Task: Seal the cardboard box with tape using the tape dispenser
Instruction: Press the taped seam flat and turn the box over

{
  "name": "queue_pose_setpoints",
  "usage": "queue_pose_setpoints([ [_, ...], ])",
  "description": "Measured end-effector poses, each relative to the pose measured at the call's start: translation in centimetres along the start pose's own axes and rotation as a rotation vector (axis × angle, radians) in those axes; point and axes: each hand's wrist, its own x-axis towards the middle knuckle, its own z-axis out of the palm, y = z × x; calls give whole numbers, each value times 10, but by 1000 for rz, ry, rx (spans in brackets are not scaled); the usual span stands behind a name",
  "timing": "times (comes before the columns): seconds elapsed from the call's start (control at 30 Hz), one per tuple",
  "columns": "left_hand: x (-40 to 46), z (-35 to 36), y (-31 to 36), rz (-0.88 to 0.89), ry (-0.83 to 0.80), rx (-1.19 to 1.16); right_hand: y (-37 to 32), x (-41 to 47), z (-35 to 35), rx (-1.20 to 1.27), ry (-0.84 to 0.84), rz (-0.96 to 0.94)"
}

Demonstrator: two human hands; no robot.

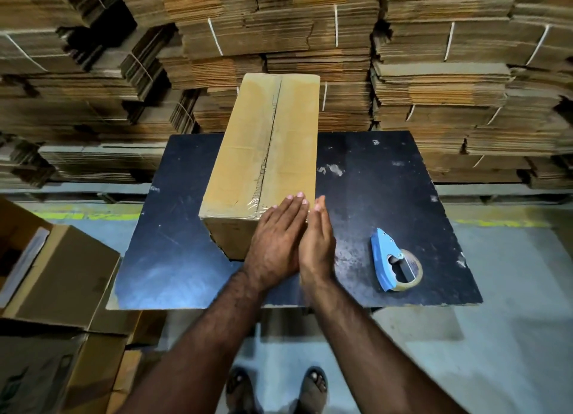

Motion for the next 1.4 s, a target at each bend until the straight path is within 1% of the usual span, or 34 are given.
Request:
queue_pose_setpoints([
  [0.1,-2,-5,6,-2,-47,3,-7,28,-4,-39,-82,53],
  [0.17,-4,-8,7,8,-42,-21,-17,38,-9,-145,-137,31],
  [0.27,-10,-10,6,40,-27,-57,-32,52,-17,-558,-184,-207],
  [0.33,-17,-13,1,63,25,-95,-35,62,-19,-752,-243,-305],
  [0.4,-25,-23,-6,75,114,-76,-34,65,-19,-871,-265,-346],
  [0.43,-27,-31,-9,61,160,-55,-33,63,-18,-890,-261,-372],
  [0.5,-21,-48,-17,-29,185,-18,-31,53,-13,-882,-238,-436],
  [0.57,-9,-63,-25,-118,129,36,-29,47,-6,-833,-204,-475],
  [0.63,1,-75,-31,-137,-29,113,-30,48,3,-824,-153,-464],
  [0.67,3,-80,-33,-142,-125,138,-32,49,7,-845,-128,-455],
  [0.7,4,-83,-35,-139,-186,162,-36,51,13,-872,-112,-449],
  [0.73,3,-84,-37,-121,-206,192,-39,53,19,-897,-108,-448],
  [0.8,-2,-90,-45,-68,-182,229,-47,56,34,-954,-111,-470],
  [0.87,-7,-101,-66,-84,-229,225,-57,59,54,-988,-115,-527],
  [0.93,-18,-115,-98,-144,-279,221,-66,58,78,-1011,-143,-562],
  [1.0,-33,-124,-135,-228,-247,272,-70,55,104,-1053,-183,-584],
  [1.07,-49,-129,-165,-364,-207,284,-72,51,133,-1086,-235,-601],
  [1.13,-60,-131,-179,-485,-126,252,-73,49,161,-1136,-301,-590],
  [1.2,-65,-132,-181,-571,8,202,-77,50,186,-1215,-359,-563],
  [1.27,-70,-127,-176,-674,114,70,-82,55,206,-1314,-388,-539],
  [1.33,-73,-119,-172,-784,103,-127,-86,68,219,-1415,-407,-490],
  [1.4,-75,-111,-168,-848,97,-303,-84,86,228,-1493,-458,-437],
])
